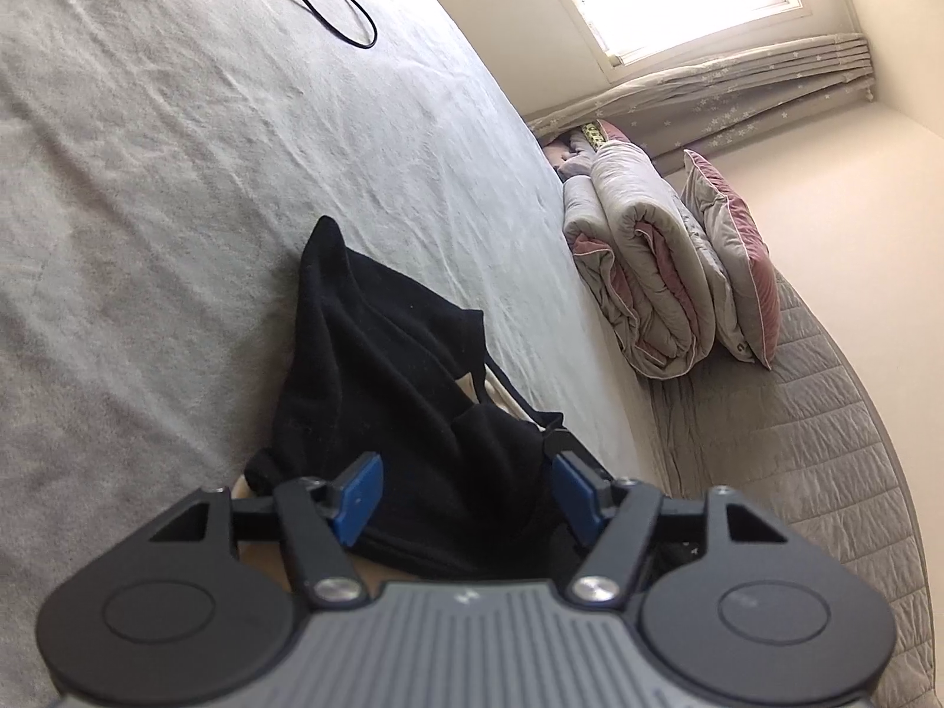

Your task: Fold clothes

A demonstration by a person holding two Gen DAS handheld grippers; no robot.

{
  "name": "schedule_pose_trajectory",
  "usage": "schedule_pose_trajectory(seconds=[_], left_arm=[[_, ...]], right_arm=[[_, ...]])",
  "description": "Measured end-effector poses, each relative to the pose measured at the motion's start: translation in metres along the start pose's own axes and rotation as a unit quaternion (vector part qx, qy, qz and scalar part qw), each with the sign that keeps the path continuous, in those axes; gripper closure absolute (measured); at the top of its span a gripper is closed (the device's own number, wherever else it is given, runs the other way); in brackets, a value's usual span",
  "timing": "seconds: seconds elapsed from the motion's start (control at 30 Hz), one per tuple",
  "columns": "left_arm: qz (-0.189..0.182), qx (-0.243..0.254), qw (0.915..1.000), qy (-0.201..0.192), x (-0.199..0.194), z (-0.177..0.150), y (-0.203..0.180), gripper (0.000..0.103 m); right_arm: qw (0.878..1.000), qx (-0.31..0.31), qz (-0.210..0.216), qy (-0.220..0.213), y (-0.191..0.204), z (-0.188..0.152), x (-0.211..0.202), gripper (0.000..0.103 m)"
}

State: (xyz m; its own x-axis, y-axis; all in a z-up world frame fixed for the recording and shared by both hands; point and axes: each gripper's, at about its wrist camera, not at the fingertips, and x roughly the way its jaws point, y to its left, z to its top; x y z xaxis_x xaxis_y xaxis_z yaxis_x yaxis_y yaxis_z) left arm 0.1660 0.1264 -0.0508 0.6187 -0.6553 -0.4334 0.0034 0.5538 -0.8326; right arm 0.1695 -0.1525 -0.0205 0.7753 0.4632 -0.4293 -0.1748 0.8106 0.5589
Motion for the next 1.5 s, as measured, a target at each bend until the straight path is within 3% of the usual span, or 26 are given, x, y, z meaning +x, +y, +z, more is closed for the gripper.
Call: schedule_pose_trajectory(seconds=[0.13, 0.3, 0.33, 0.5, 0.57, 0.63, 0.73, 0.87, 0.97, 1.03, 1.13, 1.4, 1.5], left_arm=[[-0.012, -0.029, 0.9994, -0.011, -0.004, 0.006, 0.01, 0.035], [-0.025, -0.058, 0.9978, -0.02, -0.005, 0.008, 0.02, 0.033], [-0.026, -0.062, 0.9975, -0.021, -0.004, 0.008, 0.021, 0.033], [-0.024, -0.052, 0.9982, -0.017, -0.002, 0.009, 0.017, 0.033], [-0.023, -0.045, 0.9986, -0.016, -0.001, 0.009, 0.014, 0.033], [-0.025, -0.039, 0.9988, -0.014, -0.002, 0.01, 0.014, 0.033], [-0.026, -0.038, 0.9989, -0.013, -0.001, 0.012, 0.012, 0.033], [-0.026, -0.037, 0.9989, -0.015, -0.002, 0.016, 0.011, 0.033], [-0.026, -0.035, 0.9989, -0.016, -0.001, 0.02, 0.009, 0.033], [-0.024, -0.031, 0.9991, -0.014, -0.001, 0.023, 0.006, 0.033], [-0.021, -0.024, 0.9994, -0.011, 0.0, 0.027, 0.005, 0.033], [-0.013, -0.023, 0.9996, -0.008, -0.001, 0.03, 0.012, 0.033], [-0.006, -0.02, 0.9997, -0.013, -0.002, 0.03, 0.014, 0.033]], right_arm=[[0.993, -0.111, 0.019, 0.019, 0.039, -0.007, 0.008, 0.062], [0.956, -0.278, 0.022, 0.094, 0.077, -0.037, 0.027, 0.06], [0.947, -0.303, 0.02, 0.105, 0.081, -0.043, 0.03, 0.06], [0.87, -0.477, -0.015, 0.124, 0.103, -0.081, 0.035, 0.059], [0.856, -0.501, -0.019, 0.124, 0.105, -0.084, 0.033, 0.058], [0.859, -0.497, -0.017, 0.125, 0.105, -0.081, 0.031, 0.054], [0.892, -0.435, 0.002, 0.127, 0.094, -0.066, 0.025, 0.044], [0.933, -0.339, 0.02, 0.119, 0.076, -0.049, 0.022, 0.043], [0.944, -0.313, 0.022, 0.106, 0.069, -0.042, 0.023, 0.043], [0.941, -0.322, 0.022, 0.097, 0.075, -0.042, 0.024, 0.043], [0.926, -0.366, 0.03, 0.089, 0.091, -0.046, 0.027, 0.043], [0.857, -0.498, 0.062, 0.114, 0.127, -0.072, 0.038, 0.043], [0.868, -0.48, 0.059, 0.113, 0.119, -0.068, 0.034, 0.043]])
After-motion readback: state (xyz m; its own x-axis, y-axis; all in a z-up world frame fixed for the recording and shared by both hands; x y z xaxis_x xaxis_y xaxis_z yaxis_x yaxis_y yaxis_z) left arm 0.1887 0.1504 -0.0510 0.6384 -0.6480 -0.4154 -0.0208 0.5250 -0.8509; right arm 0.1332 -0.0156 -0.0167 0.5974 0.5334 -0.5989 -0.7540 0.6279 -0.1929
